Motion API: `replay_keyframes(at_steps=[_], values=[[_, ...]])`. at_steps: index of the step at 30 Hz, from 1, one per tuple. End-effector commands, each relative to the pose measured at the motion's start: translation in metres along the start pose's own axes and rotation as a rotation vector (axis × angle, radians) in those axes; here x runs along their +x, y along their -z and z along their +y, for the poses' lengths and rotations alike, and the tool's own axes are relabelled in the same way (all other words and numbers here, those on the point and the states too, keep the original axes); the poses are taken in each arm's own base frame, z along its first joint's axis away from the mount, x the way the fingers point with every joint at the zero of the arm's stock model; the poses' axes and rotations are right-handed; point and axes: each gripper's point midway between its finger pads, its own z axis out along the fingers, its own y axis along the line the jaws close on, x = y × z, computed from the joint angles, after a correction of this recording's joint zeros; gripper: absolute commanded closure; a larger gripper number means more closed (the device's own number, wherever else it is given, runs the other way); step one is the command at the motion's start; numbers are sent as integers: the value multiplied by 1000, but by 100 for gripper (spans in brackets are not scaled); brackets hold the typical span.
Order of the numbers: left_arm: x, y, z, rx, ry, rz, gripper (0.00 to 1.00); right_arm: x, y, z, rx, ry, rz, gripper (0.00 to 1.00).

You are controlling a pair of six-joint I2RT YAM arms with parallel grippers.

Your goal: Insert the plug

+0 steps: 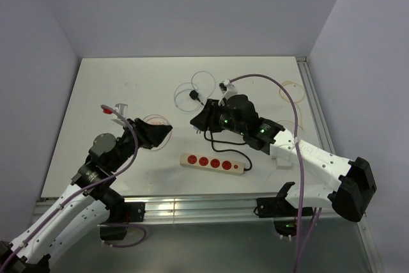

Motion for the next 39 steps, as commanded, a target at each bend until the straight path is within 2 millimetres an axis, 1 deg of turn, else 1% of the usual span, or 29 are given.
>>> replay_keyframes(at_steps=[1, 2, 3, 4, 5, 7, 10, 11, 13, 15, 16, 17, 18, 19, 20, 22, 23, 27, 29, 30, 33, 35, 36, 37, 38, 39], values=[[-24, 1, -53, 273, -125, -100, 36, -22, 14, 53, -183, -199, -15, 100], [-23, 0, -57, 293, -136, -98, 32, -23, 14, 57, -190, -265, -8, 100], [-27, -1, -63, 318, -153, -118, 28, -24, 13, 59, -195, -297, -12, 100], [-26, -4, -63, 322, -161, -118, 26, -25, 12, 59, -187, -328, -17, 100], [-23, -4, -67, 340, -171, -120, 24, -31, 10, 63, -185, -381, -56, 100], [-27, -6, -68, 337, -188, -151, 23, -36, 8, 66, -174, -419, -88, 100], [-26, -4, -74, 351, -219, -159, 23, -40, 8, 72, -140, -489, -140, 100], [-24, -3, -77, 364, -224, -157, 24, -43, 7, 77, -137, -523, -147, 100], [-22, -1, -81, 394, -244, -157, 28, -37, 1, 78, -112, -540, -125, 100], [-19, -1, -83, 404, -247, -144, 30, -39, 1, 89, -143, -549, -110, 100], [-14, -5, -81, 397, -247, -125, 34, -39, 1, 92, -148, -557, -107, 100], [-12, -6, -80, 389, -248, -114, 36, -43, 3, 95, -157, -561, -121, 100], [-11, -9, -80, 381, -249, -102, 37, -44, 4, 99, -160, -561, -130, 100], [-10, -11, -79, 374, -248, -96, 41, -43, 6, 101, -168, -552, -129, 100], [-8, -13, -76, 361, -246, -83, 42, -47, 8, 107, -183, -549, -131, 100], [-6, -15, -76, 359, -243, -74, 47, -46, 9, 112, -183, -535, -120, 100], [-7, -16, -77, 361, -238, -78, 47, -46, 9, 114, -189, -533, -115, 100], [-5, -22, -75, 346, -232, -66, 49, -38, 6, 120, -215, -541, -75, 100], [-6, -25, -72, 322, -230, -64, 52, -33, 7, 121, -214, -531, -67, 100], [-6, -26, -70, 307, -224, -62, 54, -33, 6, 122, -215, -526, -64, 100], [-11, -24, -71, 312, -209, -94, 61, -31, 6, 126, -225, -502, -55, 100], [-13, -22, -72, 317, -200, -107, 66, -23, 4, 124, -224, -483, -32, 100], [-15, -21, -73, 322, -201, -113, 69, -27, 5, 127, -246, -474, -46, 98], [-15, -20, -74, 328, -204, -116, 92, -21, 5, 131, -273, -433, -20, 88], [-15, -20, -74, 326, -213, -115, 100, -18, 8, 140, -320, -404, 4, 61], [-15, -19, -74, 326, -222, -118, 99, -16, 10, 142, -332, -377, 19, 48]])
